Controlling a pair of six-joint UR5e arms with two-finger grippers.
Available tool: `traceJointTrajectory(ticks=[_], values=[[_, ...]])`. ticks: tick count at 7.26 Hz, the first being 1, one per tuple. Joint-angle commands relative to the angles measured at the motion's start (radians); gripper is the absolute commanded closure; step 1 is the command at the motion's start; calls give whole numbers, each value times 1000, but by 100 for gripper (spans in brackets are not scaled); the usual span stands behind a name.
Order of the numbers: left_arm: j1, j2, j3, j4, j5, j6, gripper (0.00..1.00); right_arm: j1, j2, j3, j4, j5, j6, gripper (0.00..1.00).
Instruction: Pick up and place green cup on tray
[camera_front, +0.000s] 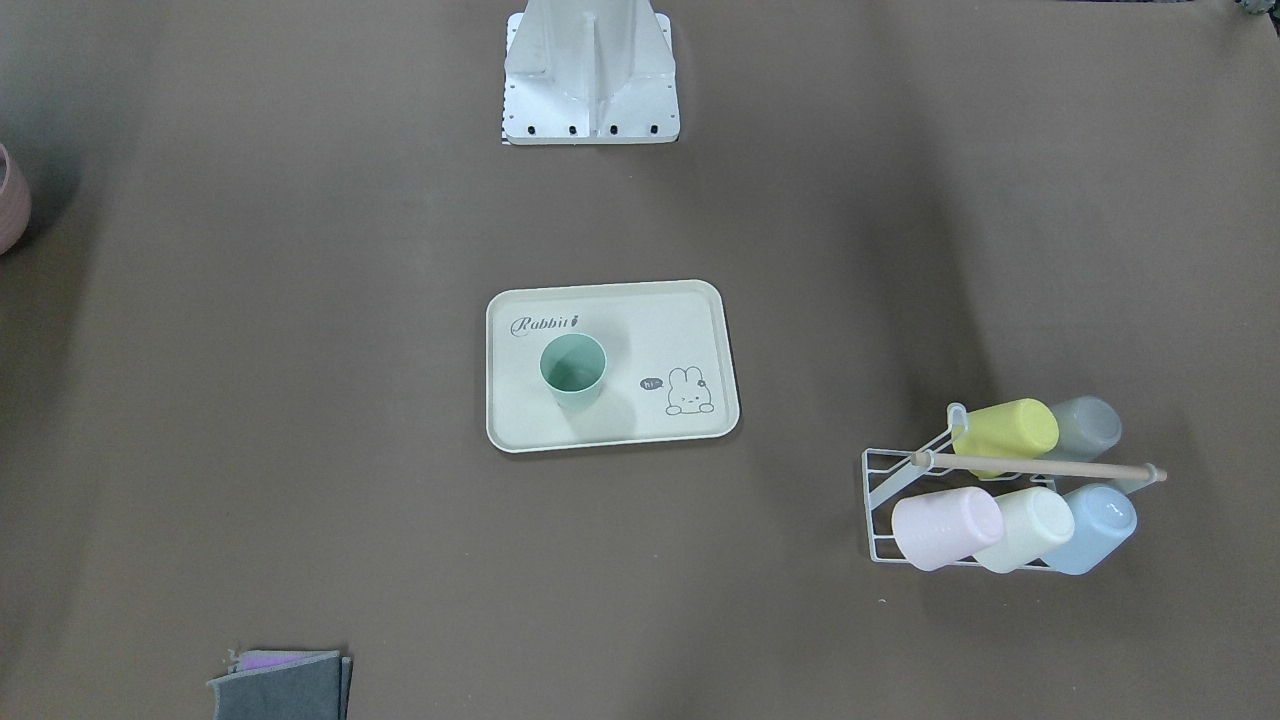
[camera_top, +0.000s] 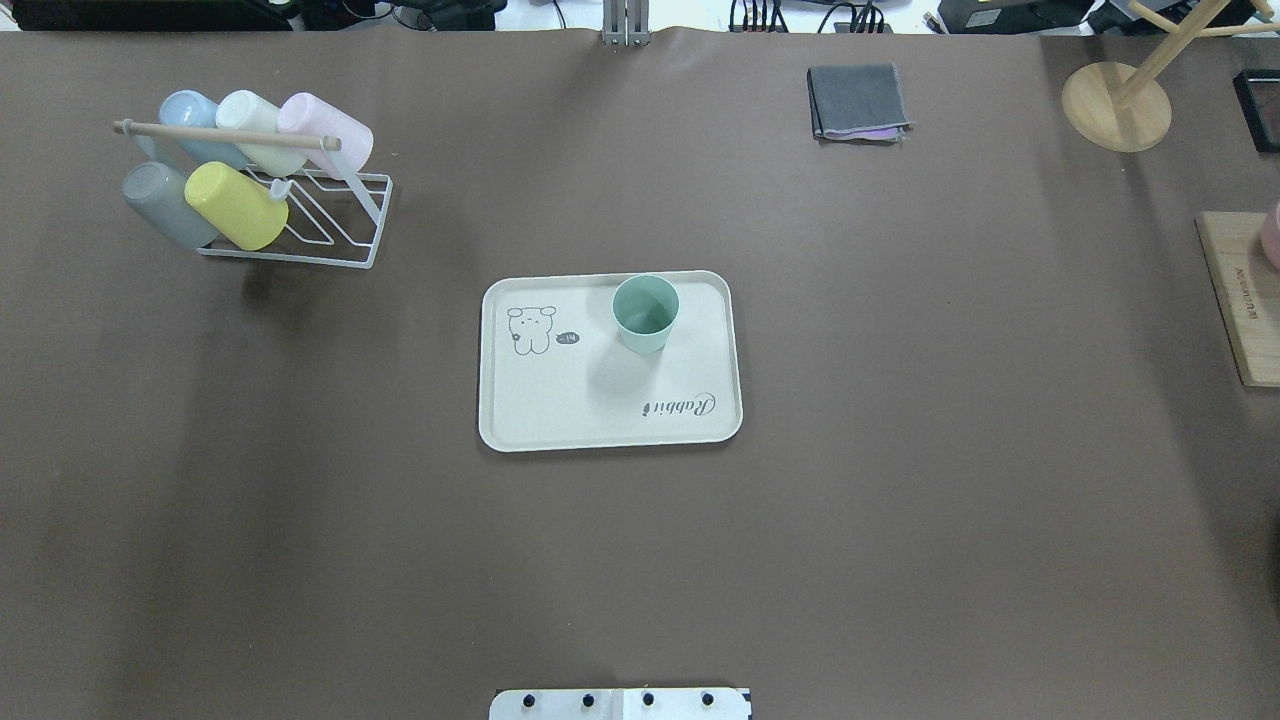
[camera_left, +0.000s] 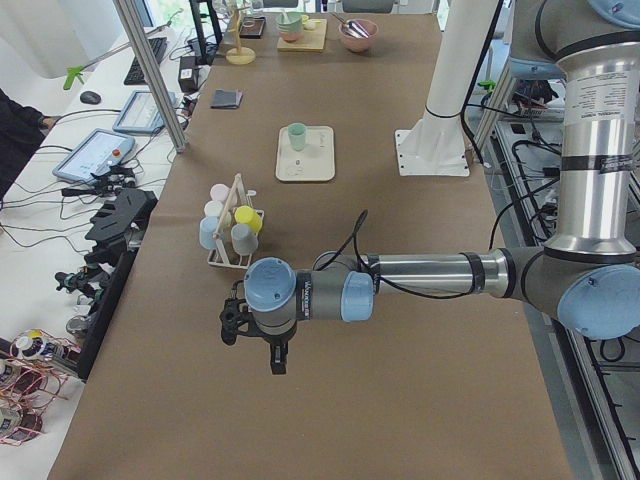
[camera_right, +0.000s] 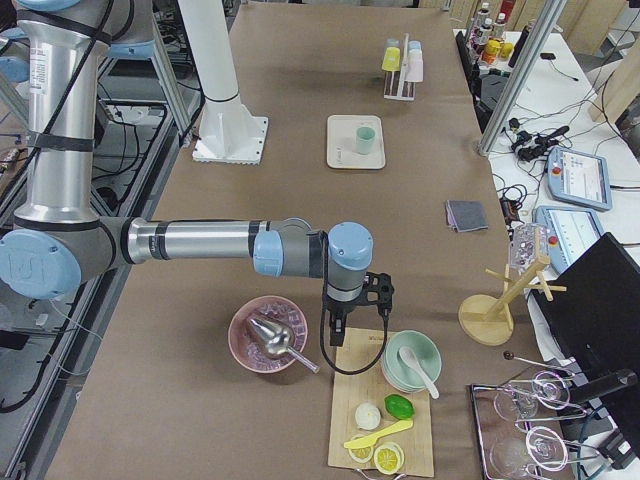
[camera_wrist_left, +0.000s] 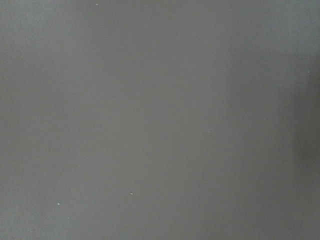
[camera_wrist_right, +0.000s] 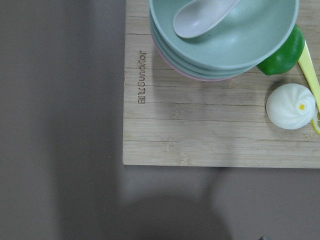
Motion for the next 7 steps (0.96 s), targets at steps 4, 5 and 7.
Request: traceJointTrajectory(ticks=[4,5,7], values=[[-31,-16,-10,4,0,0,2,0,0,0,0,0,0,0],[-36,-15,-26,7,0,0,2,0,0,0,0,0,0,0],[-36,-13,-25,7,2,0,2,0,0,0,0,0,-2,0]])
